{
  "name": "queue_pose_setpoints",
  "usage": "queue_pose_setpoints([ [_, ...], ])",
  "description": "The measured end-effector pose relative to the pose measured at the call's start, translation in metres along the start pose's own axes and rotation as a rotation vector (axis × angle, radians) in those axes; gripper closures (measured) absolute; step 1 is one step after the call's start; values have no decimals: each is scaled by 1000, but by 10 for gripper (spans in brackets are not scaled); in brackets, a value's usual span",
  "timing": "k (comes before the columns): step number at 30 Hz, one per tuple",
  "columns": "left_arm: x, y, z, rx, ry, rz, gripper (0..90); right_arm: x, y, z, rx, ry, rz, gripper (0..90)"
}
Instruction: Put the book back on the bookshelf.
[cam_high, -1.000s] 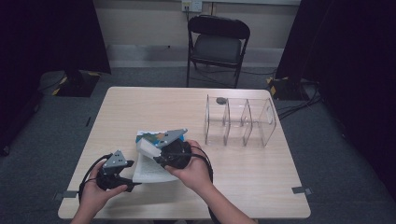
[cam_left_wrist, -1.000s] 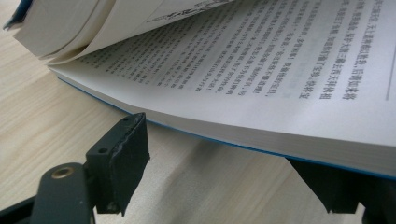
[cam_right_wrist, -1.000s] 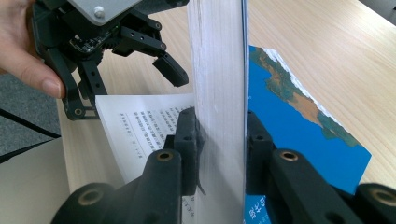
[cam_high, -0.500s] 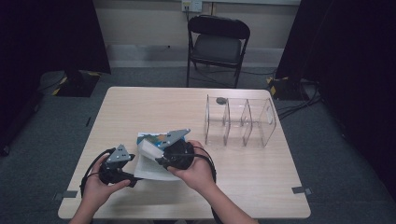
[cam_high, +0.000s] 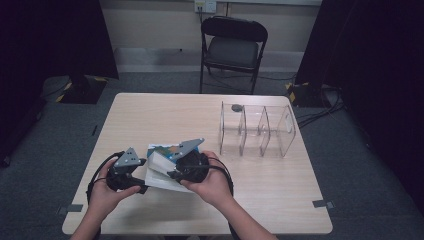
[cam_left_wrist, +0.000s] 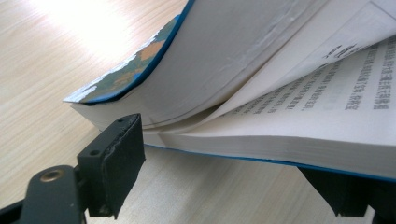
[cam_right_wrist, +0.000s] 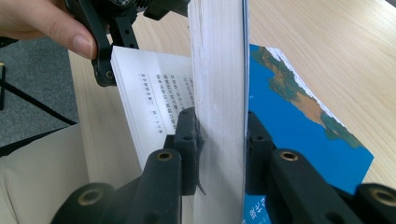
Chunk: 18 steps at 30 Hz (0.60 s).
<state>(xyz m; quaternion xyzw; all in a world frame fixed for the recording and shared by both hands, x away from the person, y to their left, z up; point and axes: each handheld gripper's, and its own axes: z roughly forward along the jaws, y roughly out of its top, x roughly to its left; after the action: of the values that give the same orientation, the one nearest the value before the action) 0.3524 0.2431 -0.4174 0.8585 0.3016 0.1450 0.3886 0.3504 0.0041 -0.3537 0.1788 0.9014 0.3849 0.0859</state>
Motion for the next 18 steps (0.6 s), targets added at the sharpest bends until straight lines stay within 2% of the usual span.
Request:
queue_pose_setpoints([
  [1,0,1,0,4,-1,-1,176,-1,1,-1,0,6,-8,729],
  [2,1,2,-1,9,4,18,176,-1,1,-1,0,6,-8,729],
  [5,1,4,-3,14,-2,19,176,0,2,-2,4,13,0,729],
  [15,1,6,-3,8,-18,22,172,0,3,-3,16,26,-21,728],
  [18,2,7,-5,15,-21,33,169,0,4,-4,16,29,-16,727],
])
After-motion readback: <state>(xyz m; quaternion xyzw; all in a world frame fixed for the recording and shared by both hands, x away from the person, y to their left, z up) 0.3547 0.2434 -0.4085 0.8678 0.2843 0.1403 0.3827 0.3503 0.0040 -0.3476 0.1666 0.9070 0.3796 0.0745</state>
